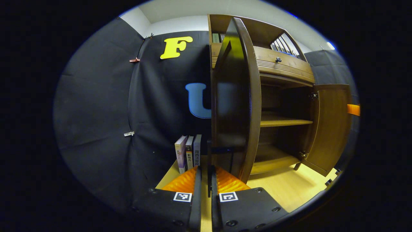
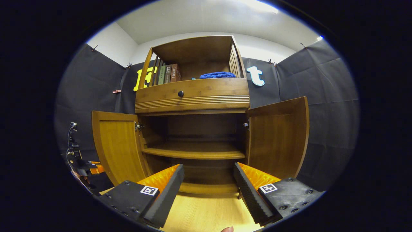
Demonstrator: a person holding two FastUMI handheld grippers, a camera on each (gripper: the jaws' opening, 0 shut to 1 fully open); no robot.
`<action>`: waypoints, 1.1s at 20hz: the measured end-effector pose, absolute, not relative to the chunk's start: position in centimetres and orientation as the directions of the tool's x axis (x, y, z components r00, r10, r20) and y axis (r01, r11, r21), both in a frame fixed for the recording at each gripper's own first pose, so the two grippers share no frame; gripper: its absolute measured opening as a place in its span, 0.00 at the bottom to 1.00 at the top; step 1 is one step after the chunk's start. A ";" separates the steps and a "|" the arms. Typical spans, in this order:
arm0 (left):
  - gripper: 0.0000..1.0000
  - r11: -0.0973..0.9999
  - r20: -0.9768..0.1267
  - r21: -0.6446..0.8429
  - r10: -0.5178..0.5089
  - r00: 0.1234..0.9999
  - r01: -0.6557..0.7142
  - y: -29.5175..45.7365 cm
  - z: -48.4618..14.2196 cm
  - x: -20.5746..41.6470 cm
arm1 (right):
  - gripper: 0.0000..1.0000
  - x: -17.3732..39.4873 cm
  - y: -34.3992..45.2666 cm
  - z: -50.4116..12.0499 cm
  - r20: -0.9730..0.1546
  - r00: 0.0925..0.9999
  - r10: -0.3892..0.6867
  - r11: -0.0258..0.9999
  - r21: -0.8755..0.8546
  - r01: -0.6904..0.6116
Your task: Open the right door of the double-door shoe cabinet with the right hand, and open the left door with the left hand.
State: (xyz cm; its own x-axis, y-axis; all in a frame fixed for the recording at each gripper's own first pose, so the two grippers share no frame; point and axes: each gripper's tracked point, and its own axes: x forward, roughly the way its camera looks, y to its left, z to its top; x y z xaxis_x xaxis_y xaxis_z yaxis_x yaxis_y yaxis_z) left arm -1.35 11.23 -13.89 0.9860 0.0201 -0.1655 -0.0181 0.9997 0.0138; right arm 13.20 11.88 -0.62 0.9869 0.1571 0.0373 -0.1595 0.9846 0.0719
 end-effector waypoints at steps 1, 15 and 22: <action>0.17 1.000 -0.166 0.014 0.021 0.986 -0.019 11.1 -13.9 -1.4 | 0.98 13.3 11.9 -0.6 0.037 0.987 0.157 0.984 0.074 -0.160; 0.28 0.998 -0.171 0.036 0.056 0.984 -0.051 11.6 -14.2 -3.3 | 0.98 13.5 12.5 -1.3 0.029 0.986 0.167 0.982 0.086 -0.169; 0.72 0.997 -0.161 0.043 0.074 0.984 -0.067 11.7 -13.8 -6.3 | 0.98 13.6 14.5 -1.5 0.027 0.977 0.210 0.973 0.094 -0.212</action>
State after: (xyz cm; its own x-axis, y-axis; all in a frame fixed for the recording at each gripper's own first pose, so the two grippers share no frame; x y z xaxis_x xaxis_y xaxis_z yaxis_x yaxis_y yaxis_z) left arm -6.34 11.67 -13.80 0.9842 0.0736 -0.1609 -0.0675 0.9968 0.0434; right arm 13.61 14.47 -1.52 0.9773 0.2101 0.0266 -0.2117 0.9728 0.0942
